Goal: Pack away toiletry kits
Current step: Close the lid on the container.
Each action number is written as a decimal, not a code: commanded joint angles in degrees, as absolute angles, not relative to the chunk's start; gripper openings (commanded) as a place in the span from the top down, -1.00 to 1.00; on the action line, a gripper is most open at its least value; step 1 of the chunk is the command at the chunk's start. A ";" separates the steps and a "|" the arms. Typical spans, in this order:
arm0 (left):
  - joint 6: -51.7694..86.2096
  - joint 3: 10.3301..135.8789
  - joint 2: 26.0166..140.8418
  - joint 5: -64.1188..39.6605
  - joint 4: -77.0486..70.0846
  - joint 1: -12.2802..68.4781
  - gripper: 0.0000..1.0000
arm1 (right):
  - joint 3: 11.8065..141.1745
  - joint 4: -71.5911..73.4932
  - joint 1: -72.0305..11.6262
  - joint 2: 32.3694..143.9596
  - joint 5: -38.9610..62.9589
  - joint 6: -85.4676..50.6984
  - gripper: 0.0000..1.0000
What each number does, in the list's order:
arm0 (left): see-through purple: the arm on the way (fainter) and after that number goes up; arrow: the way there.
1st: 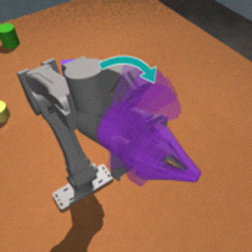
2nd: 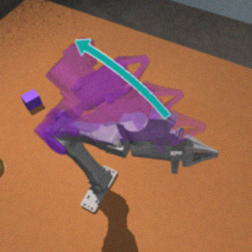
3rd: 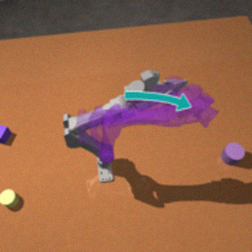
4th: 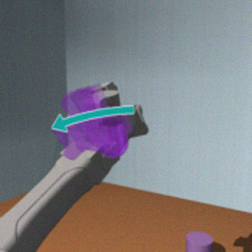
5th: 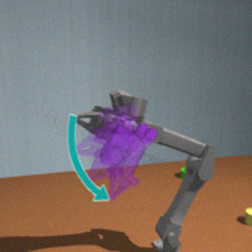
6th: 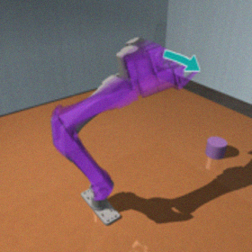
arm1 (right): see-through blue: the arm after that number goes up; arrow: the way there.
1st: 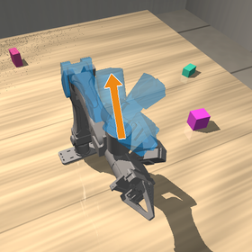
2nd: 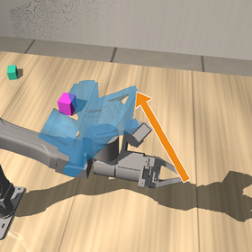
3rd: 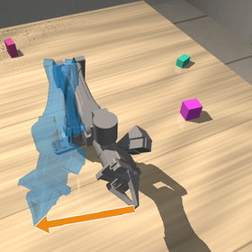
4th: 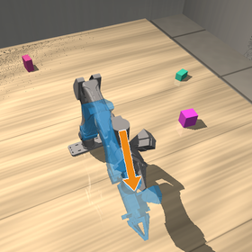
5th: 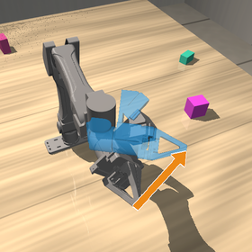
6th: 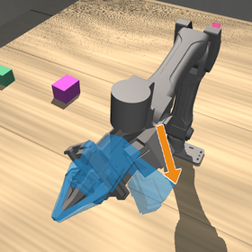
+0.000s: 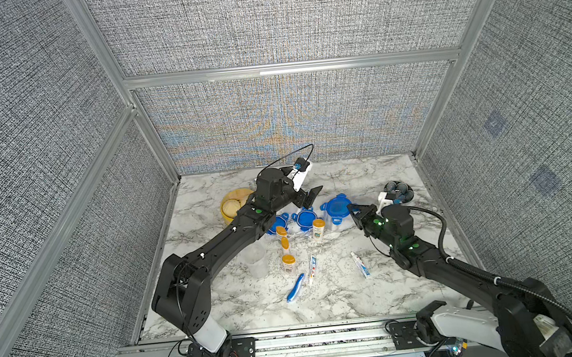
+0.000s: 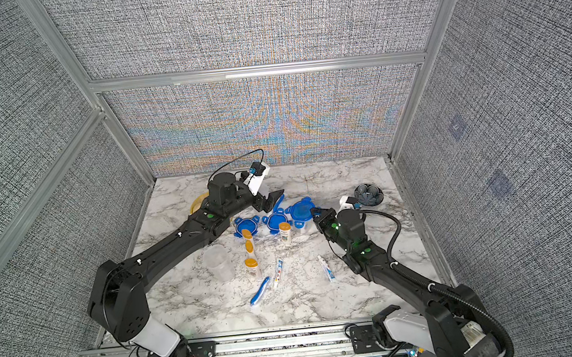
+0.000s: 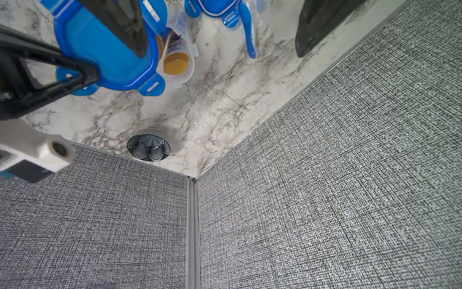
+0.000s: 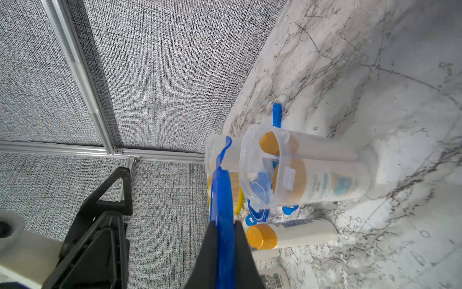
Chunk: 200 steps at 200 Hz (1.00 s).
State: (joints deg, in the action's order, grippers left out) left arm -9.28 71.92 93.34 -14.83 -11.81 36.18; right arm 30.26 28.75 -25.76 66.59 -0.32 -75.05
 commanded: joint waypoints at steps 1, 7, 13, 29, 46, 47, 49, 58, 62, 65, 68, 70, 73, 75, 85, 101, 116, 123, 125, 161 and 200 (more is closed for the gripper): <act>-11.29 73.14 93.99 -15.64 -10.50 36.12 -0.82 | 29.46 37.33 -27.61 68.20 -10.63 -75.53 1.00; -11.57 73.44 94.29 -15.58 -10.02 36.12 -0.83 | 29.20 38.85 -27.87 69.17 -11.18 -75.78 1.00; -11.81 73.79 94.62 -15.64 -9.57 36.12 -0.83 | 28.98 41.08 -28.03 70.28 -11.48 -75.91 1.00; -11.71 75.61 96.01 -16.01 -7.03 36.07 -0.84 | 29.39 44.28 -28.34 73.04 -11.69 -76.16 1.00; -10.96 79.71 98.50 -16.27 -2.19 35.91 -0.84 | 29.99 46.56 -28.43 75.67 -11.68 -76.55 1.00; -10.93 79.98 98.65 -16.22 -1.75 35.93 -0.84 | 29.98 46.79 -28.45 75.89 -11.68 -76.55 1.00; -10.91 80.57 98.97 -16.14 -1.03 35.94 -0.84 | 30.04 47.18 -28.45 76.28 -11.69 -76.68 1.00; -10.64 82.60 100.23 -15.89 1.15 35.92 -0.83 | 30.05 49.05 -28.52 77.68 -11.81 -76.88 1.00; -10.64 83.32 100.64 -15.87 1.81 35.87 -0.83 | 30.05 49.55 -28.64 78.22 -11.95 -76.98 1.00; -10.77 83.69 100.95 -15.90 2.18 35.88 -0.83 | 30.11 50.08 -28.72 78.53 -12.12 -76.95 1.00; -10.81 84.04 101.17 -15.97 2.48 35.91 -0.83 | 30.12 50.49 -28.84 78.91 -12.34 -76.92 1.00; -10.81 84.18 101.34 -15.99 2.53 35.92 -0.83 | 30.16 50.72 -28.85 79.12 -12.44 -76.93 1.00; -10.93 84.33 101.52 -16.17 2.55 35.90 -0.83 | 30.18 51.01 -28.86 79.47 -12.55 -76.91 1.00; -10.91 84.41 101.69 -16.35 2.55 35.87 -0.83 | 30.22 51.23 -28.90 79.74 -12.63 -76.97 1.00; -11.24 84.66 102.02 -16.92 2.55 35.86 -0.83 | 30.45 52.30 -29.11 80.85 -13.00 -77.17 1.00; -11.55 85.36 102.77 -17.62 2.84 35.96 -0.83 | 31.05 53.61 -29.39 82.73 -13.13 -77.69 1.00; -12.19 86.57 103.68 -18.30 4.49 35.90 -0.81 | 30.96 54.51 -30.13 83.88 -14.31 -77.87 1.00; -12.55 87.27 104.18 -18.53 5.59 35.90 -0.79 | 30.81 54.95 -30.27 84.19 -14.86 -77.95 1.00; -12.63 87.45 104.27 -18.54 5.86 35.91 -0.79 | 30.77 55.00 -30.35 84.28 -14.97 -77.89 1.00; -13.01 88.19 105.84 -18.63 6.33 35.95 -0.76 | 29.12 57.60 -30.50 85.24 -16.86 -77.87 1.00; -12.03 90.74 108.72 -18.12 7.24 35.95 -0.74 | 28.60 58.20 -30.50 85.64 -17.53 -77.75 1.00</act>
State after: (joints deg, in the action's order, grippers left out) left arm -12.43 89.47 107.48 -17.98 6.31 35.92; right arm 28.73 54.76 -30.39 85.30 -15.99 -77.84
